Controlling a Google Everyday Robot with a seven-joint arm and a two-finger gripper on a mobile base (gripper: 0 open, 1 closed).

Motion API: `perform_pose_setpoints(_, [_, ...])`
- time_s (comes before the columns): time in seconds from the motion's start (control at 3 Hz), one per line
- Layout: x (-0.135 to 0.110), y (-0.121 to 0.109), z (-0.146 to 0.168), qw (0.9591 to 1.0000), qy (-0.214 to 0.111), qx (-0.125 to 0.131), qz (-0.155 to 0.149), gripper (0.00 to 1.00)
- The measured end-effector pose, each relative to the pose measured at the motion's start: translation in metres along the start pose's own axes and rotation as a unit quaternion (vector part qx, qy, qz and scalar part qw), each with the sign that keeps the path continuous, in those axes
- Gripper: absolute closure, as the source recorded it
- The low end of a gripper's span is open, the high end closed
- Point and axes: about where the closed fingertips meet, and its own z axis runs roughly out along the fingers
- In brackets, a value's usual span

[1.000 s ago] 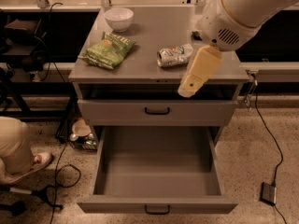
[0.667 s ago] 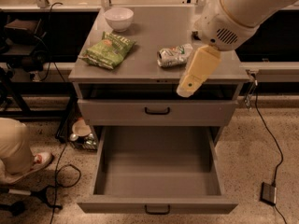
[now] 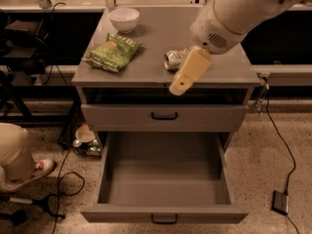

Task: Place green jalapeno chip bag into middle drawer

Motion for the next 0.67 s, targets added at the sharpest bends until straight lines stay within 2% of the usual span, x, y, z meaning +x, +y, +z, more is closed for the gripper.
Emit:
perform_pose_setpoints(0.33, [-0.022,-0.034,0.045,0.9991,-0.038,0.011,0.017,0.0])
perform_pose_setpoints(0.67, [-0.06,-0.077,0.11,0.9968,-0.054,0.028,0.052,0.0])
